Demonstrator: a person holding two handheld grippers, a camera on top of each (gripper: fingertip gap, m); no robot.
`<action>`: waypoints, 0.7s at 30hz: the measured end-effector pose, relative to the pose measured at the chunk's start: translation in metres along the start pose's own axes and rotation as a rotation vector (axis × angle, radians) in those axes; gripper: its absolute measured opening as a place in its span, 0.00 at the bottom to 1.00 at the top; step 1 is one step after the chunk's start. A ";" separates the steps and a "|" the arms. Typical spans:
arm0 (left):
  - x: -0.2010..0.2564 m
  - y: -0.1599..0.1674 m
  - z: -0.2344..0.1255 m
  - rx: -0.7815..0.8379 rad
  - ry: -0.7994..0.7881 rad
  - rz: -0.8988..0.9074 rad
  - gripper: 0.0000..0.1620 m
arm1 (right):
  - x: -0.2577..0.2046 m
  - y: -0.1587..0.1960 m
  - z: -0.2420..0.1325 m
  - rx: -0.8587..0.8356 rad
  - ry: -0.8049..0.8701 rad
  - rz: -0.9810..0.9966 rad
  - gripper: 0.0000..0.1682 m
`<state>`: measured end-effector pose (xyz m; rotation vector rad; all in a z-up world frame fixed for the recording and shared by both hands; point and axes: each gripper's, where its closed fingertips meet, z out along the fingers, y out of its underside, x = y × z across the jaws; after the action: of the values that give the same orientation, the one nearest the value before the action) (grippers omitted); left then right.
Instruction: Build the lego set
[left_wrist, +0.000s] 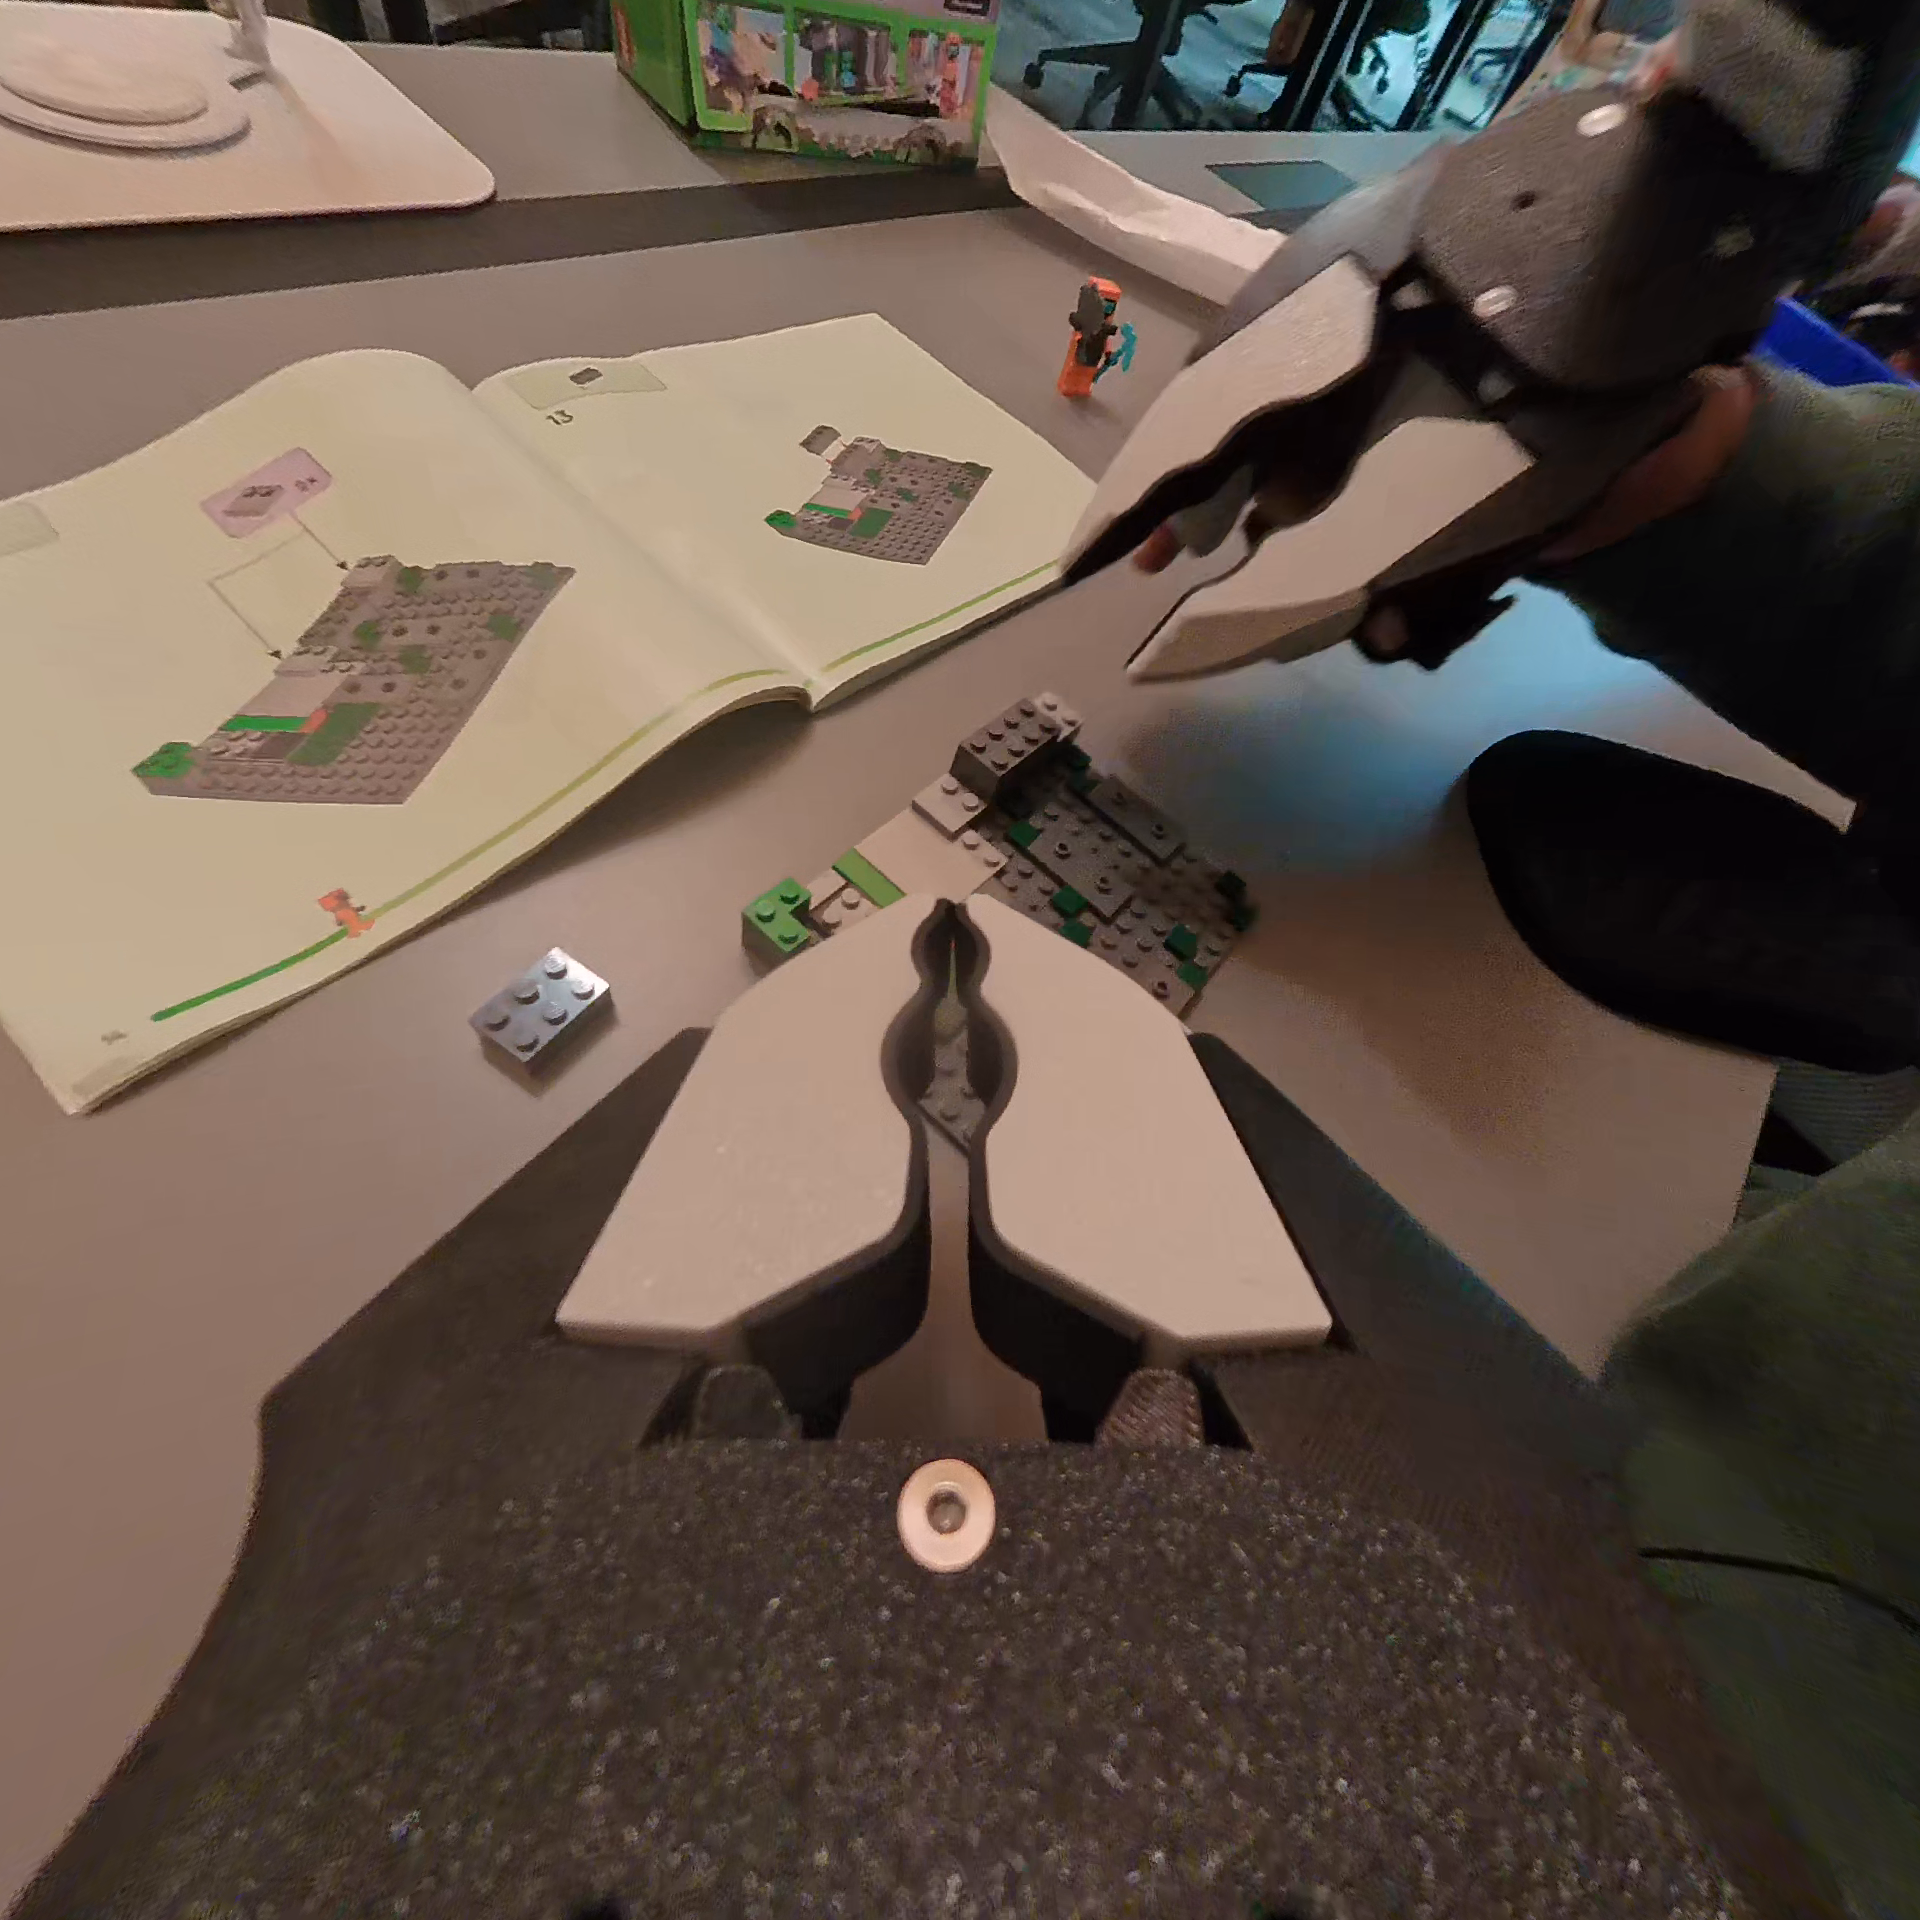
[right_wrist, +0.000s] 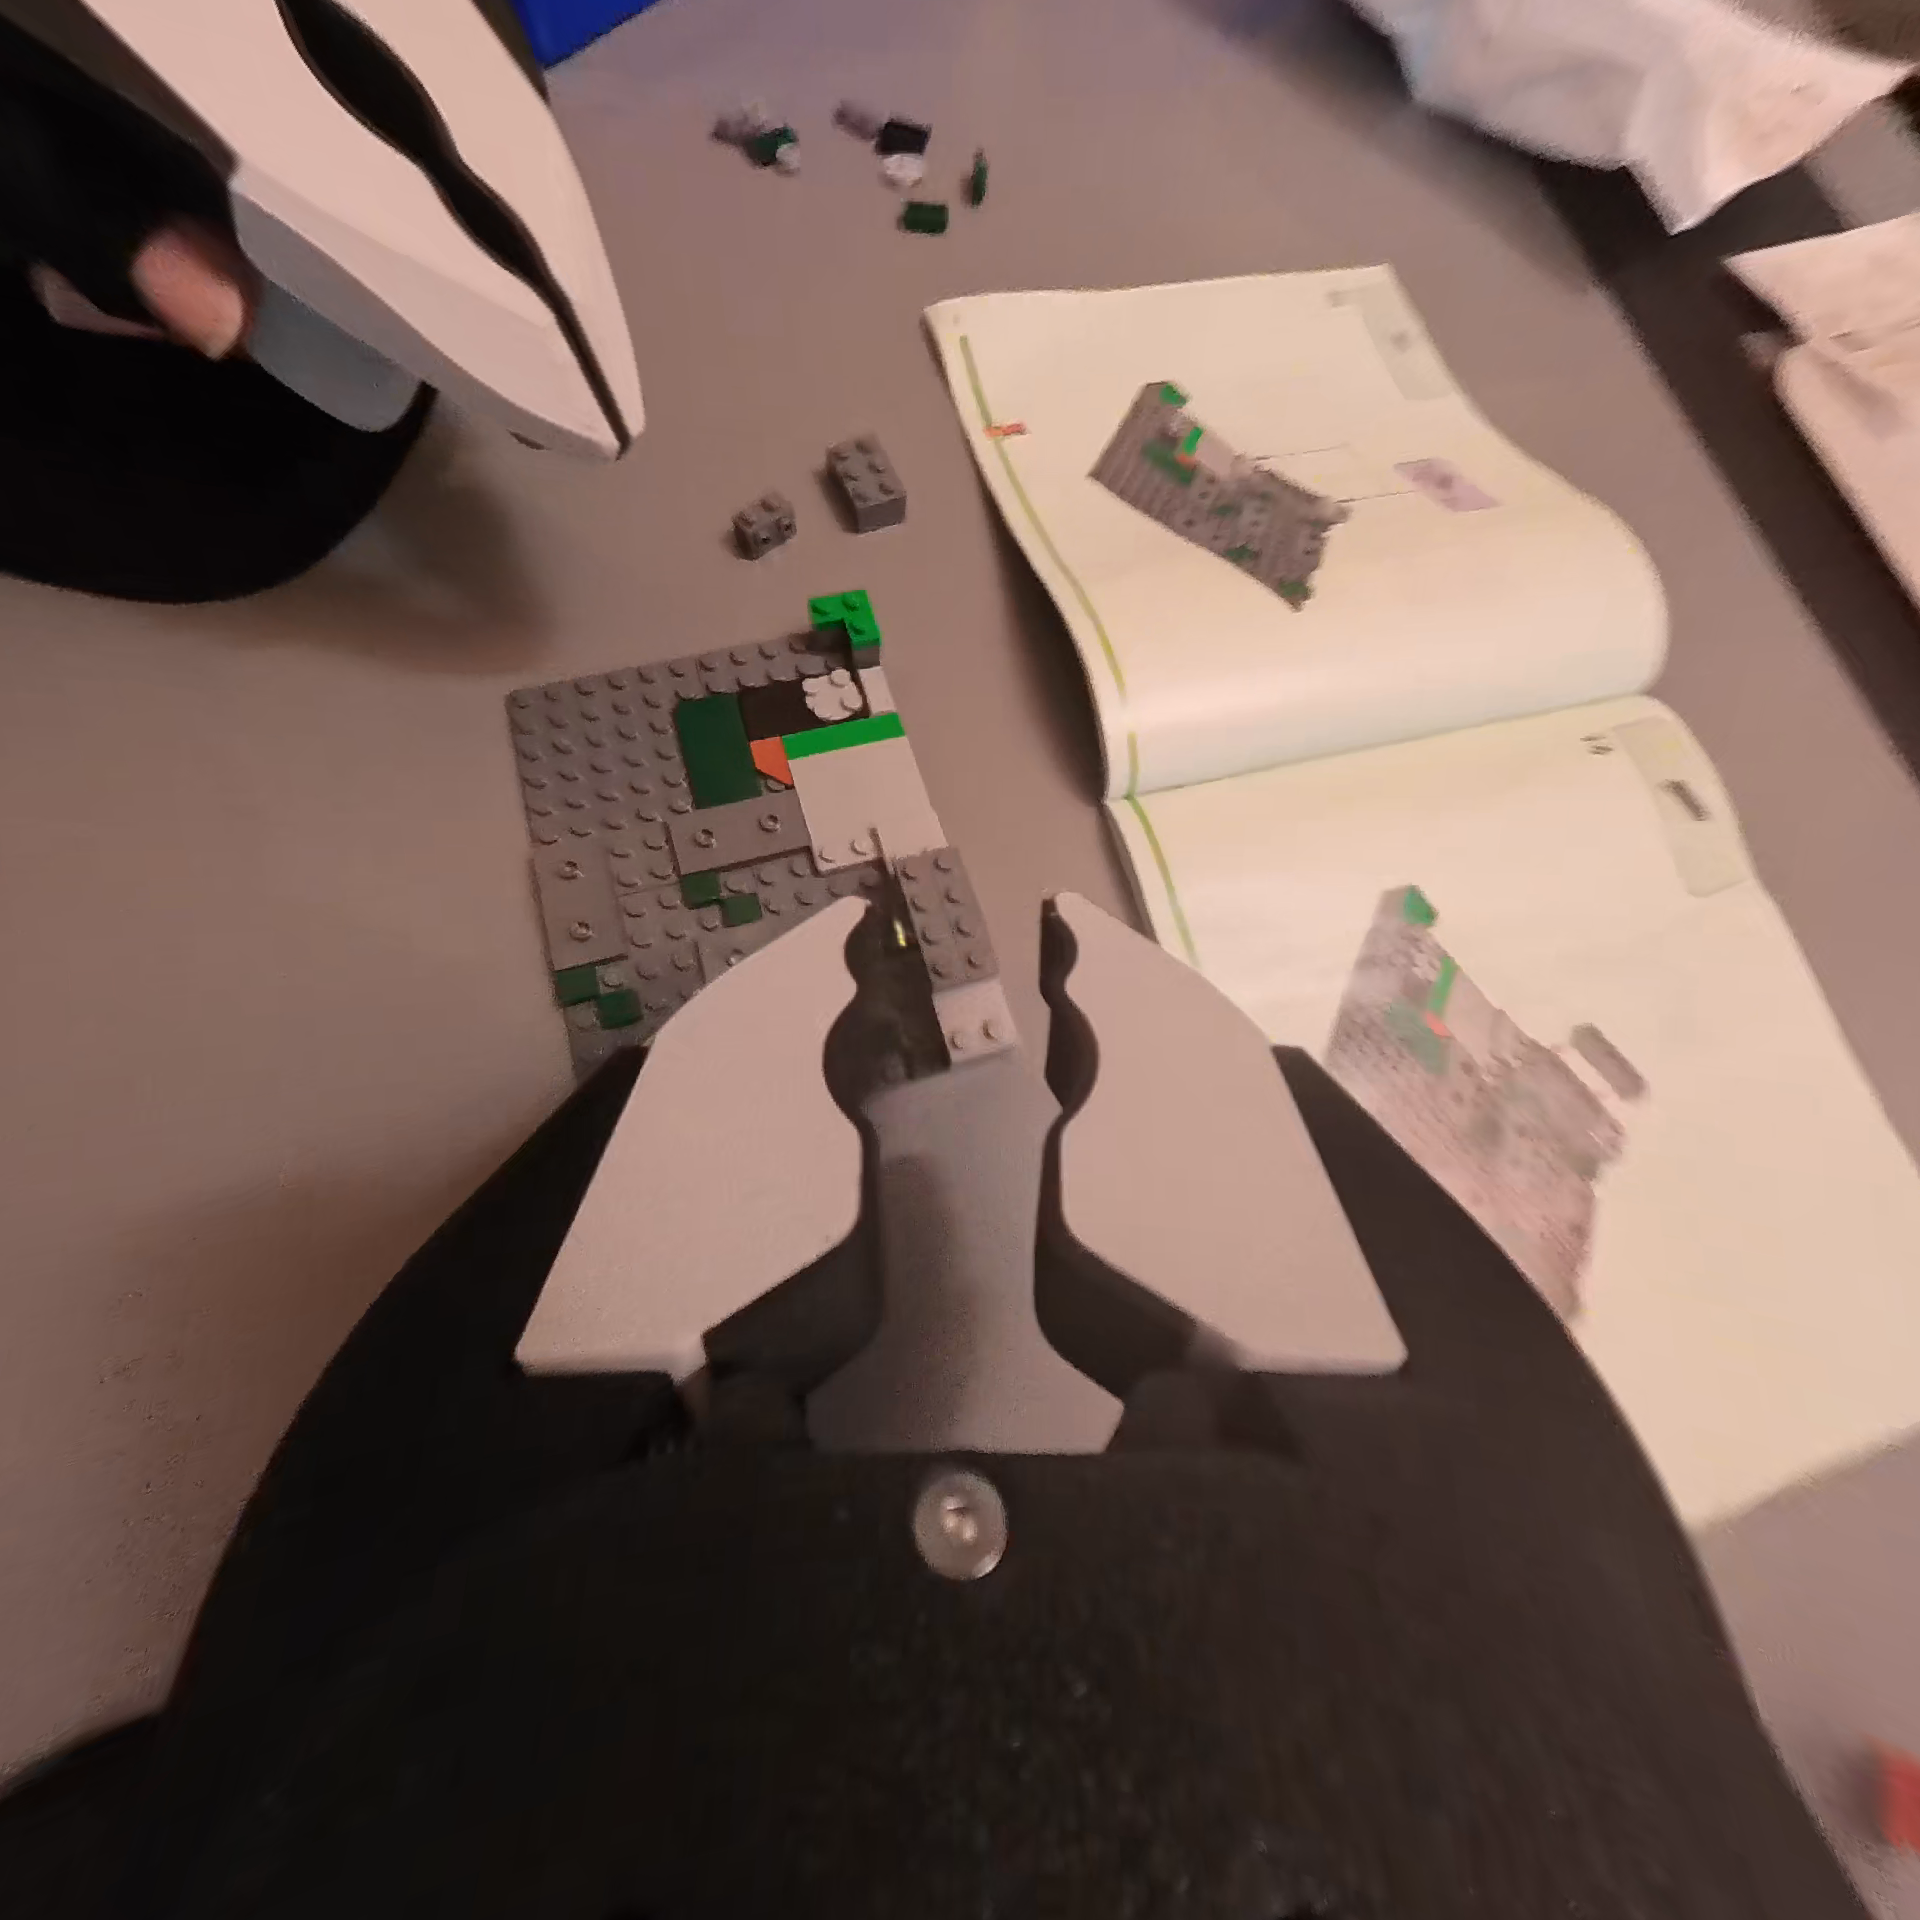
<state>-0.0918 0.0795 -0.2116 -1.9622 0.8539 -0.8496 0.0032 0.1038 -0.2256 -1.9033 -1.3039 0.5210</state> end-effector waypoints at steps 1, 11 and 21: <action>-0.002 0.001 0.000 -0.008 -0.004 0.004 0.00 | 0.003 0.000 -0.008 0.010 0.048 0.000 0.17; 0.001 -0.027 0.046 -0.151 -0.051 0.270 0.00 | 0.037 0.043 -0.052 -0.024 0.408 0.248 0.11; 0.017 -0.047 0.098 -0.232 -0.009 0.391 0.04 | 0.079 0.095 -0.069 -0.171 0.335 -0.020 0.14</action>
<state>0.0077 0.1258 -0.2100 -1.8977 1.3254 -0.5297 0.1396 0.1335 -0.2487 -2.0096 -1.1737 0.0733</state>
